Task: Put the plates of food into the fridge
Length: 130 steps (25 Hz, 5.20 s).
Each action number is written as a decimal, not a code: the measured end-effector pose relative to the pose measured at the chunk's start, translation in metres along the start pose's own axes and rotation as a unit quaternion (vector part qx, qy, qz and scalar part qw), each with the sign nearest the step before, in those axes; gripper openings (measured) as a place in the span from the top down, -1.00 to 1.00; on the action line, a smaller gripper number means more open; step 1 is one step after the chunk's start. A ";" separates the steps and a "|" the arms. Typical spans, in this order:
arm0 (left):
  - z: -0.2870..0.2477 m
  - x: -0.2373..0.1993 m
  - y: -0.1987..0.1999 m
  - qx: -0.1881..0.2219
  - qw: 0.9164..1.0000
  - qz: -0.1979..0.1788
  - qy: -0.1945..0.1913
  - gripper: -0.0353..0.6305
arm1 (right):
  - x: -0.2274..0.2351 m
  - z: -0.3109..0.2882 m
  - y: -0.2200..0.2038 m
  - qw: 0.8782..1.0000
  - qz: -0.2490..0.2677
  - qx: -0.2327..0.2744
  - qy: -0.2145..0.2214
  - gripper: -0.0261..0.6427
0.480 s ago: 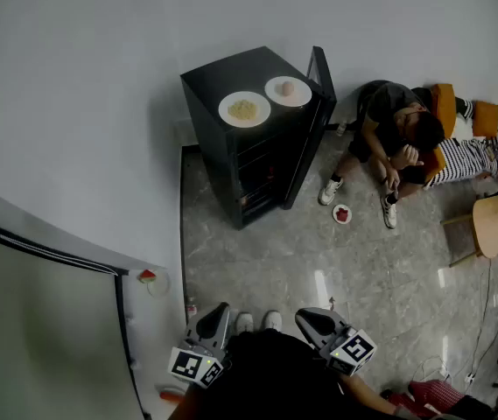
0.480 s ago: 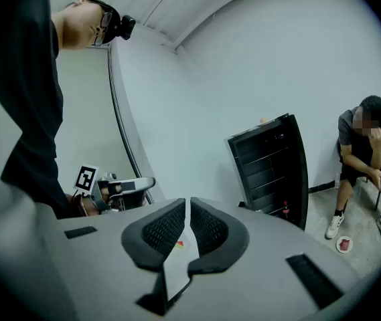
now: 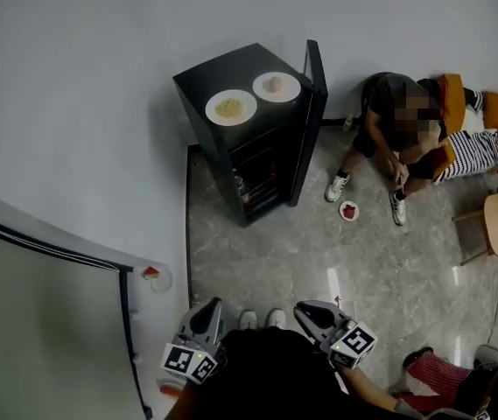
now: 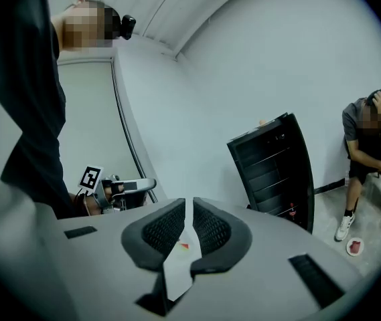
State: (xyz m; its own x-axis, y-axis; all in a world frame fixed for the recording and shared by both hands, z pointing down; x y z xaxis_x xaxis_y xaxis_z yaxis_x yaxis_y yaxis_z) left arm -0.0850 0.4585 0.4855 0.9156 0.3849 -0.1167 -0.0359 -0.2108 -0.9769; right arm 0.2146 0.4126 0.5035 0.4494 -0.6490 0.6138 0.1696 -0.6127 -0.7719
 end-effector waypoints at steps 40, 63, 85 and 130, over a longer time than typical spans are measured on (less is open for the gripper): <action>-0.142 -0.111 0.031 0.017 1.000 0.007 -0.006 0.81 | 0.085 -0.130 0.089 1.000 0.003 0.014 0.026 0.80; -0.233 -0.237 0.066 0.019 0.999 0.015 -0.034 0.81 | 0.132 -0.265 0.183 0.999 -0.010 0.034 0.005 0.80; -0.277 -0.238 0.083 0.018 1.000 0.009 0.006 0.81 | 0.201 -0.321 0.245 0.973 -0.201 0.076 0.084 0.66; -0.279 -0.235 0.086 0.007 1.000 0.003 0.023 0.81 | 0.226 -0.351 0.247 0.833 -0.526 0.127 0.113 0.76</action>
State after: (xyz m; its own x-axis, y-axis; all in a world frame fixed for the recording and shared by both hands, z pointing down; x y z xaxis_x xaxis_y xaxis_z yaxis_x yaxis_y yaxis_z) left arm -0.1916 0.0987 0.4788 0.9329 0.3414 -0.1149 -0.0472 -0.2002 -0.9786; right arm 0.0503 -0.0441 0.5092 -0.2376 0.1007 0.9661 0.5590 -0.7992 0.2208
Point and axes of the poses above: the fingertips, and each gripper's own axes: z backward along the fingers, x to its right, y out of its top, the point moved 10 cm from there along z, backward along the fingers, and after that the axes turned 14 degrees about -z, right-handed, at the moved point
